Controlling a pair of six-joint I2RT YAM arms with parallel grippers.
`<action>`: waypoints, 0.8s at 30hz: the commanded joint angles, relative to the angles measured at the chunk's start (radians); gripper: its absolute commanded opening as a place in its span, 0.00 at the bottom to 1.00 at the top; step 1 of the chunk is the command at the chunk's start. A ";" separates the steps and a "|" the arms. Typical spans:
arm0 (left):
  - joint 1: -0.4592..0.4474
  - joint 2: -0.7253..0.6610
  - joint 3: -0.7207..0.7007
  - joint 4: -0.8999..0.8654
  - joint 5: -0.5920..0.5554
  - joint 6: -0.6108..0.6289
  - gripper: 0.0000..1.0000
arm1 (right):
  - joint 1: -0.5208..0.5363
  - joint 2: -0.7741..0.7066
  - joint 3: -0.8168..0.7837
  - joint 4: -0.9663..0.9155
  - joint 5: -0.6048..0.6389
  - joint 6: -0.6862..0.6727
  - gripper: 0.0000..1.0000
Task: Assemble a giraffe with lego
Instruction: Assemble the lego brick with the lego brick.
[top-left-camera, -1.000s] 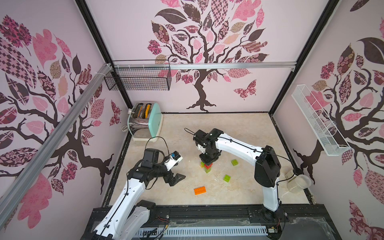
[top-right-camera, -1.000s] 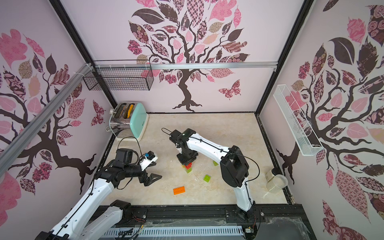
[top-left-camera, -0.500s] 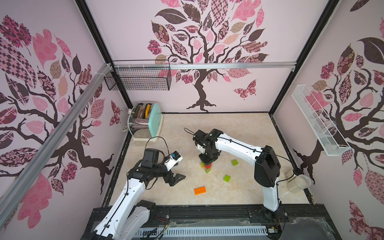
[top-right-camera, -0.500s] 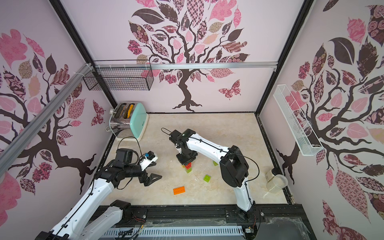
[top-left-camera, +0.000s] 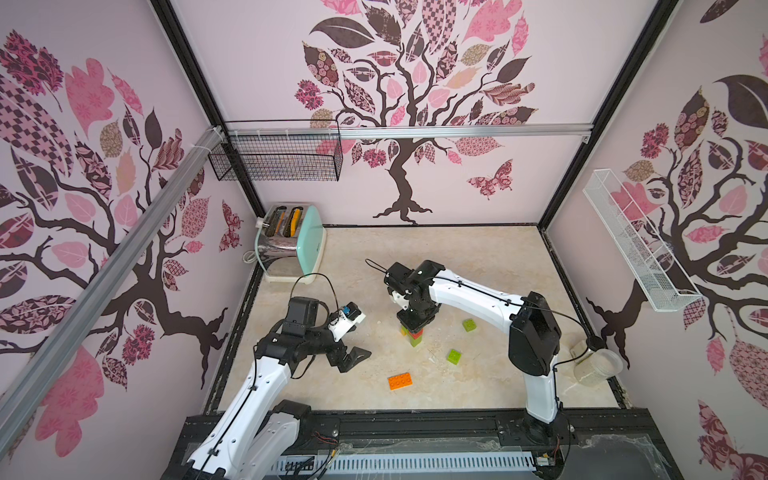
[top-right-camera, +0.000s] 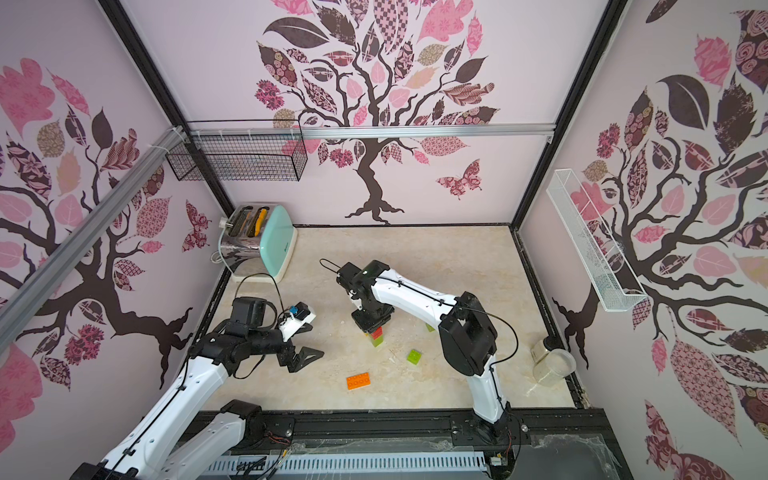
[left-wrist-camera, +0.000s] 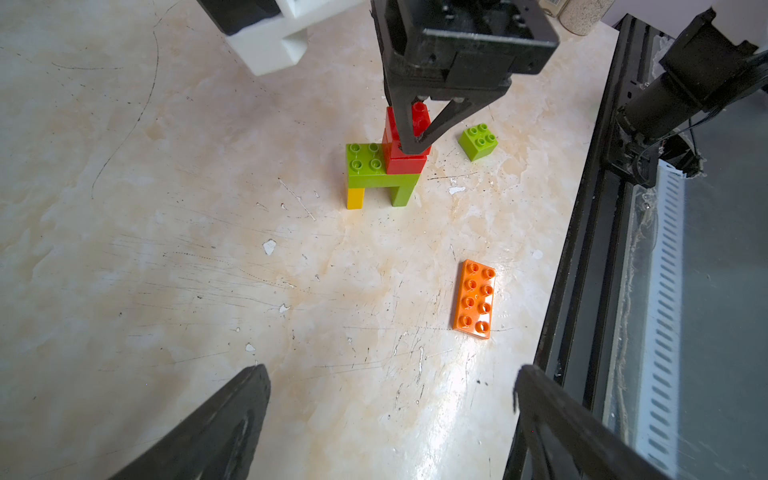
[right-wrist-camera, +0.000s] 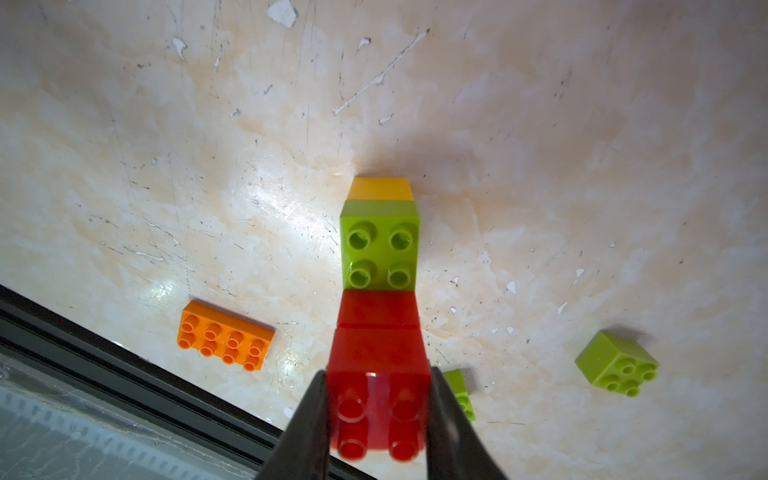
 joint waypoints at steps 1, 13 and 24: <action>0.006 -0.009 -0.009 -0.006 0.018 0.010 0.98 | 0.004 0.016 -0.064 0.040 0.017 0.013 0.15; 0.007 -0.011 -0.009 -0.006 0.018 0.010 0.98 | 0.003 0.011 -0.083 0.035 0.053 0.023 0.35; 0.007 -0.010 -0.009 -0.007 0.021 0.008 0.98 | -0.015 -0.392 -0.397 0.187 0.116 0.229 0.69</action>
